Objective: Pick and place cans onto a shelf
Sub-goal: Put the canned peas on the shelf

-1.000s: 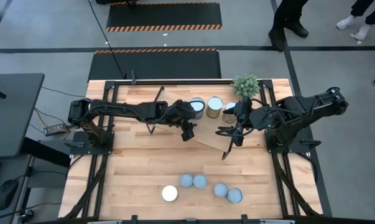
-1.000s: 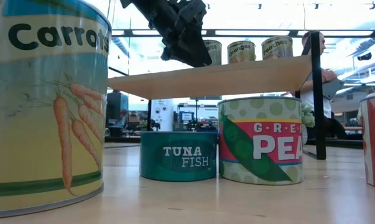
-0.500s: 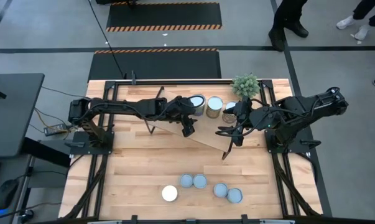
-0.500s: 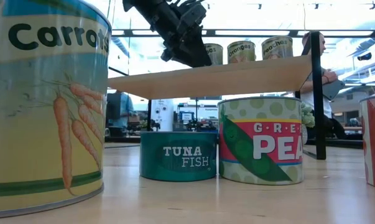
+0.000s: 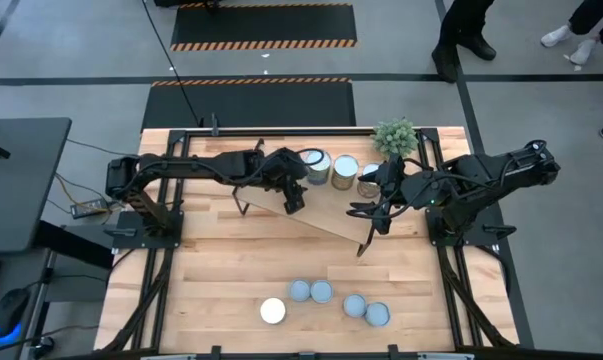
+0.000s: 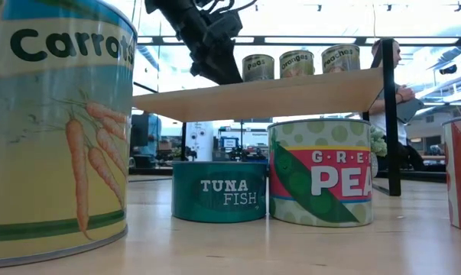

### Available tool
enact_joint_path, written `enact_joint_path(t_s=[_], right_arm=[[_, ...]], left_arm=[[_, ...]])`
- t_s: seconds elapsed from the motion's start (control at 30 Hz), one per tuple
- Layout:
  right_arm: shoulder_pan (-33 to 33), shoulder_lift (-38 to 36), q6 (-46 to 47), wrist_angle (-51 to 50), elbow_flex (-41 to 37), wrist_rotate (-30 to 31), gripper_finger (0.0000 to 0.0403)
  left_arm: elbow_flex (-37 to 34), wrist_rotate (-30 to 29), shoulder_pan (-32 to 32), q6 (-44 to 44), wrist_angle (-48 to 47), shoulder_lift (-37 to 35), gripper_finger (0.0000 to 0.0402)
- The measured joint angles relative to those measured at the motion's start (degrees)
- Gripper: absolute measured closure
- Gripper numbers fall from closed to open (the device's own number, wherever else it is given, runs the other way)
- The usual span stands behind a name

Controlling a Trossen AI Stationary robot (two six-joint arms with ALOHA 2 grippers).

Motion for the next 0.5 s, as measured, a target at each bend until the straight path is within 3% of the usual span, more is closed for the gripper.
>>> enact_joint_path(t_s=[0.5], right_arm=[[0.00, -0.02, -0.88, 0.76, 0.00, 0.03, 0.0056]], left_arm=[[0.02, -1.20, 3.75, 4.28, 5.37, 0.40, 0.0221]])
